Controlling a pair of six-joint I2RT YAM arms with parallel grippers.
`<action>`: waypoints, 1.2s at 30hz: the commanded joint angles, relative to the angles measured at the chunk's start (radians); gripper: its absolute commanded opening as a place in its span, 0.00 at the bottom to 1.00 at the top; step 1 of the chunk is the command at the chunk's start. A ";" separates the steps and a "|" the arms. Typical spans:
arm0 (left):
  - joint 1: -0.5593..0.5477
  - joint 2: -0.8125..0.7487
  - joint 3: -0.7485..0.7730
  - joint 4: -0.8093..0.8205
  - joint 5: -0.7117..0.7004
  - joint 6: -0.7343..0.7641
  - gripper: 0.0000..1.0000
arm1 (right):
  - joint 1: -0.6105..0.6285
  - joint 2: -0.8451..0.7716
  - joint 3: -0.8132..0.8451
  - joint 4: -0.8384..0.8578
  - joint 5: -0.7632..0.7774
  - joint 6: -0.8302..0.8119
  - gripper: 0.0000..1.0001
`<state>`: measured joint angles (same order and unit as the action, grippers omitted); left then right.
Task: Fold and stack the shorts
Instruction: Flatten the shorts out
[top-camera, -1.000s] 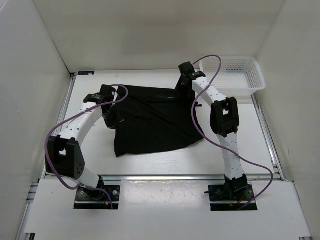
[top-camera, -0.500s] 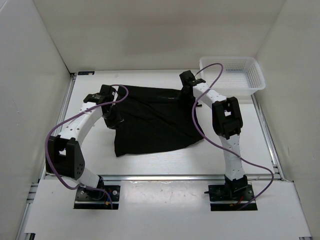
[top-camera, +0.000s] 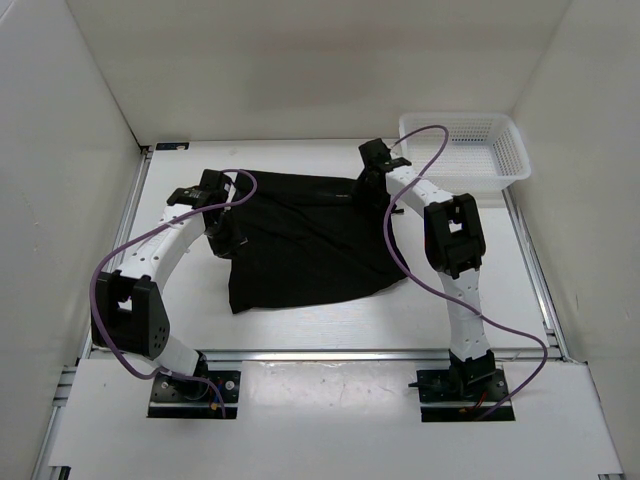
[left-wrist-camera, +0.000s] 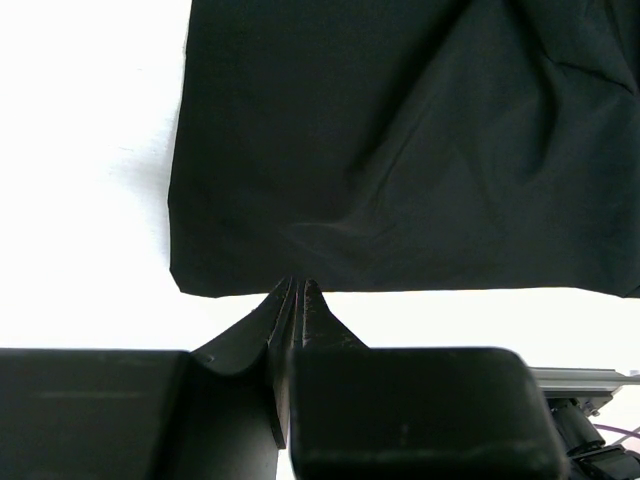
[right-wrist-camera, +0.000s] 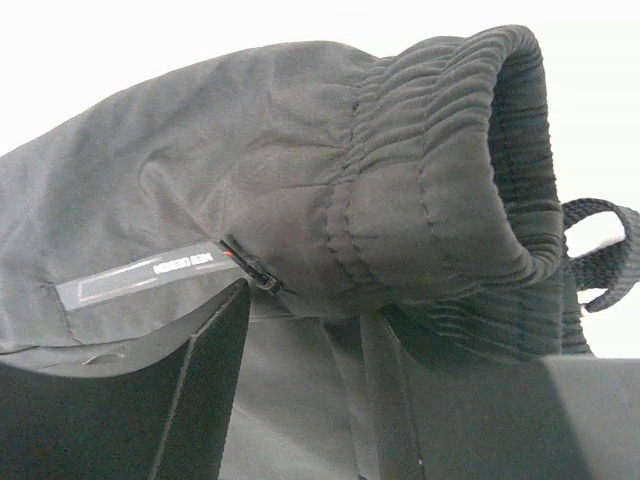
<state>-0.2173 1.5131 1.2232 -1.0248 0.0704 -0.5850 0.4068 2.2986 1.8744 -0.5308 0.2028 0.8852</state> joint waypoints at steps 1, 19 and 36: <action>0.006 -0.017 0.025 -0.004 -0.009 0.010 0.17 | 0.001 -0.011 0.063 0.043 -0.002 0.017 0.55; 0.006 0.001 0.025 -0.004 -0.009 0.010 0.17 | 0.001 0.096 0.279 -0.008 0.047 -0.061 0.00; 0.039 0.091 0.117 -0.004 -0.018 0.028 0.17 | -0.040 0.199 0.525 0.112 -0.071 -0.132 0.57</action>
<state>-0.1806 1.5723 1.2663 -1.0424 0.0635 -0.5720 0.3550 2.5420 2.3791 -0.5098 0.1856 0.8230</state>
